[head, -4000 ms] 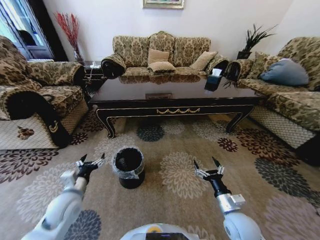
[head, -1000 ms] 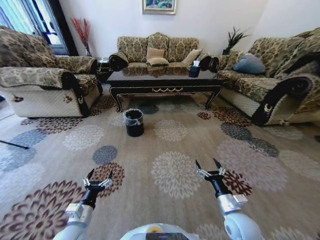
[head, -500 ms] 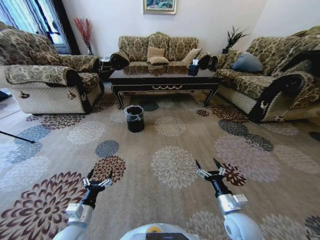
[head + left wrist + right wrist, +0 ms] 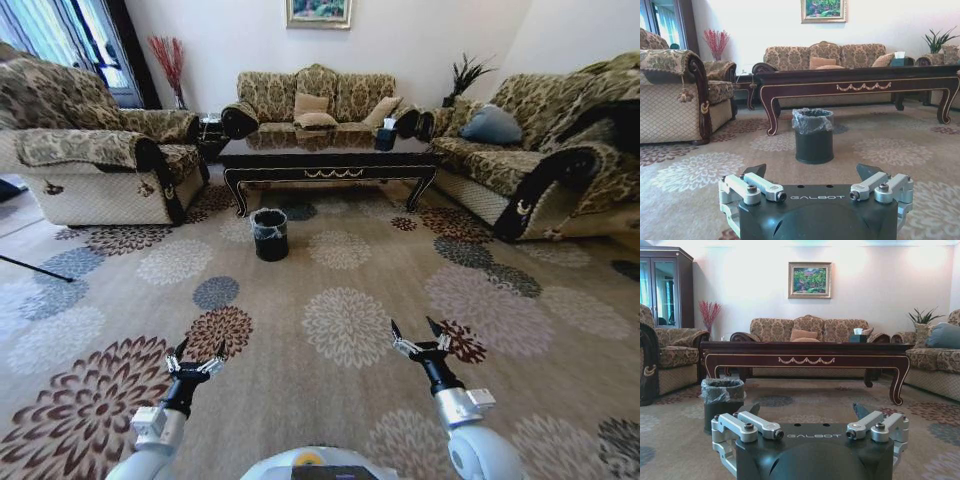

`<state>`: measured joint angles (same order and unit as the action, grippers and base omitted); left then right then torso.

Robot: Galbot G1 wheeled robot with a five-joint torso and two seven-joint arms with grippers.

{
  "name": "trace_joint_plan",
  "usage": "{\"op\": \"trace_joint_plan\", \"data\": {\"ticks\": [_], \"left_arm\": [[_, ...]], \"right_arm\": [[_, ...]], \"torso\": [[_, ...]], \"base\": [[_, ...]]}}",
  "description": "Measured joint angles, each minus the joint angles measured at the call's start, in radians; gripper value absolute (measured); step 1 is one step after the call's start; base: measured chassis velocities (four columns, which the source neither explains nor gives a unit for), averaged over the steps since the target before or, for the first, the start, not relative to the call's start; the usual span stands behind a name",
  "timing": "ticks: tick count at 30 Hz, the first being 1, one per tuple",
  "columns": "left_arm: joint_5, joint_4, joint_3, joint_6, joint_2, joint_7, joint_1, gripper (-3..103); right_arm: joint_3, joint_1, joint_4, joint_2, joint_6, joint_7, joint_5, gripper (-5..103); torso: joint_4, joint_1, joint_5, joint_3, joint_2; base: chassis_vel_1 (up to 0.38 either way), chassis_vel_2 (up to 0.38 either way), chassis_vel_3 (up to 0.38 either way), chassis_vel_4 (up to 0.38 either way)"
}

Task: Move to the front of the table and pick up the trash from the floor, then place it into the trash bin.

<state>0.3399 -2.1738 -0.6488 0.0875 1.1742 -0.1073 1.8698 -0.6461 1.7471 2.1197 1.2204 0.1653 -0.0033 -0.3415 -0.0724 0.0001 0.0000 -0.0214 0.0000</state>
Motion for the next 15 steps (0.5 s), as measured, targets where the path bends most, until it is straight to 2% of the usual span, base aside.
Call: {"op": "trace_joint_plan", "data": {"ticks": [4, 5, 8, 15], "left_arm": [[0.0, 0.0, 0.0, 0.0, 0.0, 0.0, 0.0, 100], [0.0, 0.0, 0.0, 0.0, 0.0, 0.0, 0.0, 100], [0.0, 0.0, 0.0, 0.0, 0.0, 0.0, 0.001, 100], [0.0, 0.0, 0.0, 0.0, 0.0, 0.0, 0.0, 100]], "right_arm": [[0.0, 0.0, 0.0, 0.0, 0.0, 0.0, 0.0, 100], [0.0, 0.001, 0.0, 0.0, 0.0, 0.0, 0.0, 100], [0.0, 0.001, 0.0, 0.0, 0.0, 0.0, 0.0, 100], [0.0, 0.0, 0.0, 0.0, 0.0, 0.0, 0.0, 100]], "torso": [[-0.0001, 0.0, 0.0001, 0.0, 0.0], [0.0003, 0.0, -0.0007, 0.0, 0.0], [-0.0002, 0.0, 0.0004, -0.003, 0.005], [-0.0001, 0.001, -0.0001, -0.029, 0.03]], "base": [[0.237, -0.26, -0.244, 0.248], [0.231, -0.133, -0.229, 0.166], [0.161, -0.101, -0.177, 0.113], [-0.027, 0.012, 0.041, -0.023]]}}
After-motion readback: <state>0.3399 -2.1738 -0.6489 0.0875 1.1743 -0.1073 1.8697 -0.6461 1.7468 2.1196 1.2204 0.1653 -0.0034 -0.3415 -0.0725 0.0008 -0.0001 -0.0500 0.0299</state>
